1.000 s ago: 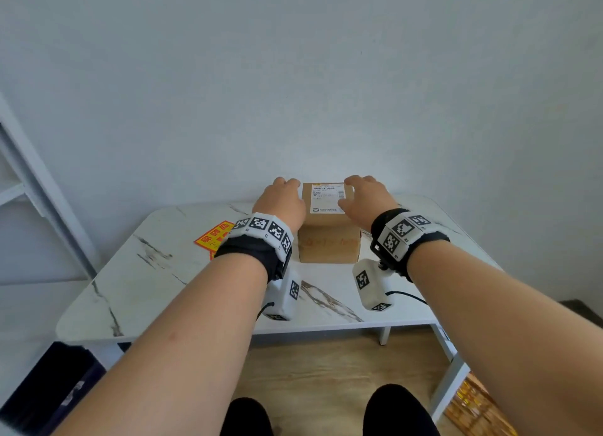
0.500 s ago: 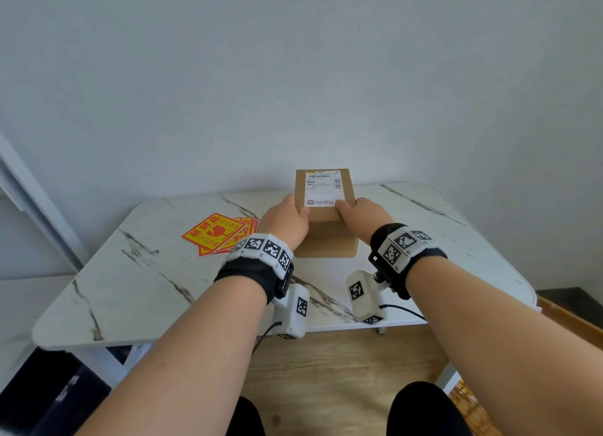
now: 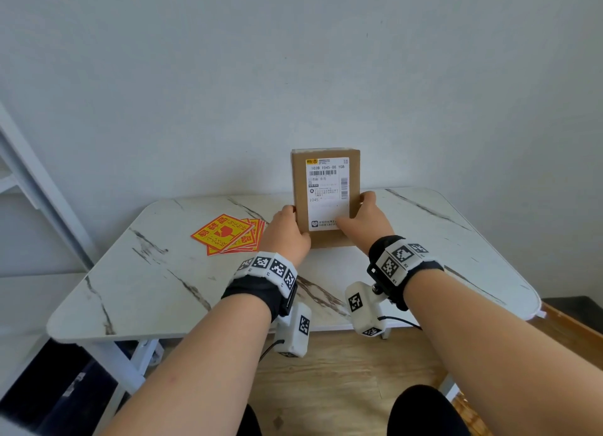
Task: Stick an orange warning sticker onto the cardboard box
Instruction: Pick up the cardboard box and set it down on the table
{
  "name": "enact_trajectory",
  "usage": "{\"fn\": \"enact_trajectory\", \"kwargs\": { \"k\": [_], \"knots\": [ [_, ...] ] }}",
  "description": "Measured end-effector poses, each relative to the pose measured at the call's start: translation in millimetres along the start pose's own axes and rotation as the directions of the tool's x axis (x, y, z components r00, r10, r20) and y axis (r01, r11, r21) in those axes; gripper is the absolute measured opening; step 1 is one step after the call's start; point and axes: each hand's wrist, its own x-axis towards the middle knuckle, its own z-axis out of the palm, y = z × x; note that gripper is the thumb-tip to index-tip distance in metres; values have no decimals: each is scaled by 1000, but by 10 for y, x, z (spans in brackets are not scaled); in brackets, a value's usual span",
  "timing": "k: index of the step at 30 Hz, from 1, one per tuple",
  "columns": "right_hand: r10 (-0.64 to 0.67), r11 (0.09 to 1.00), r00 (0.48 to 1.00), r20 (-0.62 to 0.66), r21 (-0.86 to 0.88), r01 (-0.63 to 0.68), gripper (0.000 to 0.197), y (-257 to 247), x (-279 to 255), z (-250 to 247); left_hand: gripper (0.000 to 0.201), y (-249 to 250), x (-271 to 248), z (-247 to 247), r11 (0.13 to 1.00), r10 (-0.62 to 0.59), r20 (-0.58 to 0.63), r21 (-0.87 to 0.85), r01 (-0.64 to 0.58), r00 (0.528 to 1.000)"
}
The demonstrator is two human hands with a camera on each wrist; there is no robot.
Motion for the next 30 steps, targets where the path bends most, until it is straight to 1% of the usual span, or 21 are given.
{"fn": "enact_trajectory", "kwargs": {
  "k": [3, 5, 7, 11, 14, 17, 20, 22, 23, 25, 27, 29, 30],
  "knots": [
    [23, 997, 999, 46, -69, -20, 33, 72, -31, 28, 41, -21, -22, 13, 997, -66, 114, 39, 61, 991],
    [52, 994, 995, 90, -103, -43, 39, 122, -46, 37, 44, -22, -37, 17, 994, -82, 171, 82, 69, 982],
    [56, 992, 992, 113, -119, -43, 47, 148, -49, 39, 49, -10, -55, 14, 993, -84, 156, 90, 71, 984],
    [35, 992, 996, 80, -127, -24, 57, 116, -58, 14, 55, 52, -66, -1, 999, -42, 43, 2, 42, 998],
    [24, 993, 997, 73, -115, -16, 53, 86, -45, -21, 48, 107, -36, -10, 997, -25, 10, -75, 26, 1000],
    [29, 993, 997, 75, -117, -20, 50, 90, -29, -33, 42, 148, -11, -24, 993, -52, 27, -109, 55, 998],
    [19, 995, 999, 43, -96, -15, 57, 91, -41, -34, 42, 167, -9, -25, 995, -57, 32, -85, 60, 998],
    [20, 996, 1000, 1, -83, -19, 67, 72, -52, -55, 47, 162, -32, -32, 998, -54, 36, -34, 56, 998],
    [36, 995, 999, -16, -93, -37, 67, 62, -55, -69, 51, 148, -41, -41, 998, -59, 40, 6, 59, 997],
    [96, 984, 994, -46, -145, -102, 53, 63, -57, -90, 54, 98, -57, -79, 993, -73, 43, 93, 69, 996],
    [161, 968, 985, -53, -187, -169, 36, 72, -89, -108, 52, 6, -50, -142, 984, -98, 45, 152, 90, 994],
    [166, 950, 986, 3, -269, -159, 16, 86, -148, -105, 47, -108, -21, -222, 973, -144, 50, 189, 132, 988],
    [154, 941, 987, 48, -311, -132, 11, 93, -168, -88, 45, -173, 2, -264, 965, -165, 48, 212, 152, 985]
  ]
}}
